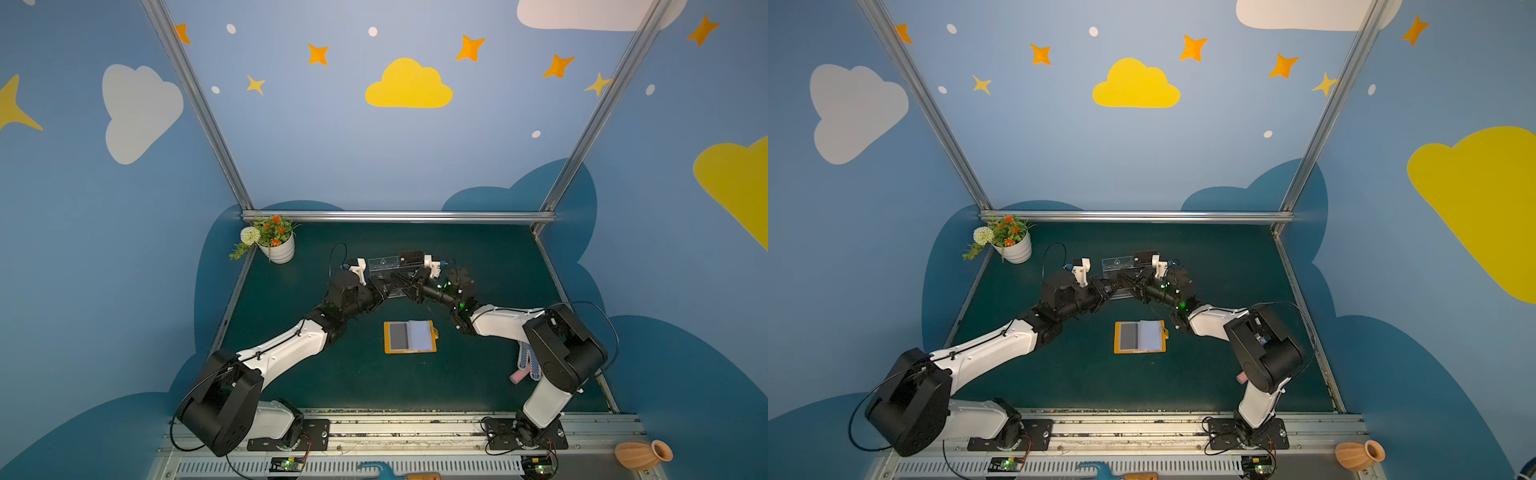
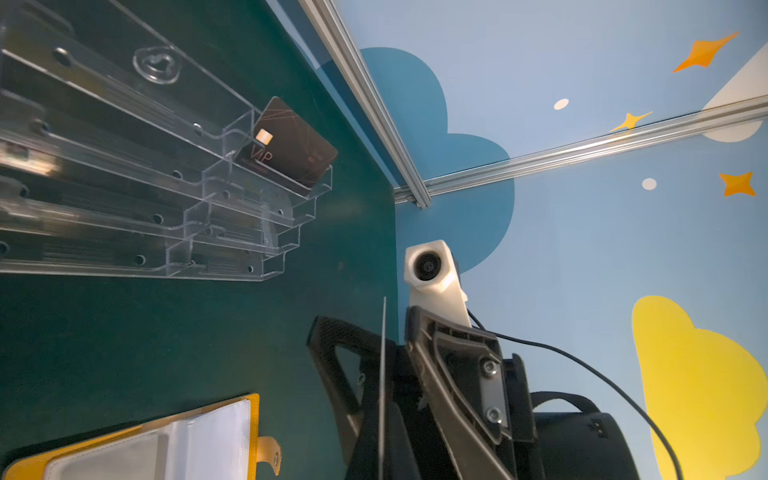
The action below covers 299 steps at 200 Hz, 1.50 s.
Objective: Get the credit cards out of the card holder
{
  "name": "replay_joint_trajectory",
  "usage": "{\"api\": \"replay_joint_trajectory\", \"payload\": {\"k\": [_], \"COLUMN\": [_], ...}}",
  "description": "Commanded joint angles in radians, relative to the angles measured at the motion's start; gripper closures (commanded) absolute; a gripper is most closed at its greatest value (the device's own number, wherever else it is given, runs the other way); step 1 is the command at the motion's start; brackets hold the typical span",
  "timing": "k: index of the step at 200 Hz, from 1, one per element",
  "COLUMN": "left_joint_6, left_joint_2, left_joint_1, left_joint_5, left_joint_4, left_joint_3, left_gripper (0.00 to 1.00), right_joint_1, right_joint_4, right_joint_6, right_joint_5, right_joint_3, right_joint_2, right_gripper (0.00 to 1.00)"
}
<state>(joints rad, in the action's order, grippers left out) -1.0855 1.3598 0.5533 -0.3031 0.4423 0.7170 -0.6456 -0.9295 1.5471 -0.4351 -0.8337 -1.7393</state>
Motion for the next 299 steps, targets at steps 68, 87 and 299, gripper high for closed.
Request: {"api": "replay_joint_trajectory", "payload": {"k": [68,87,299], "left_joint_6": [0.01,0.017,-0.054], "left_joint_2": [0.002,-0.014,0.066], "left_joint_1": [0.049,0.058,-0.036], "left_joint_5": [0.118,0.143,-0.112], "left_joint_4": [0.085,0.088,0.176], "left_joint_3": [-0.053,-0.071,-0.065], "left_gripper": [0.93,0.92,0.48], "right_joint_1": [-0.022,-0.02,-0.014], "right_joint_4": [-0.012,-0.012,-0.095], "right_joint_6": [0.039,0.047,0.027], "right_joint_5": [0.074,0.088,-0.017], "right_joint_3": [0.001,0.015,0.054], "right_joint_2": [-0.021,-0.021,-0.038], "right_gripper": [0.83,0.87,1.0]}}
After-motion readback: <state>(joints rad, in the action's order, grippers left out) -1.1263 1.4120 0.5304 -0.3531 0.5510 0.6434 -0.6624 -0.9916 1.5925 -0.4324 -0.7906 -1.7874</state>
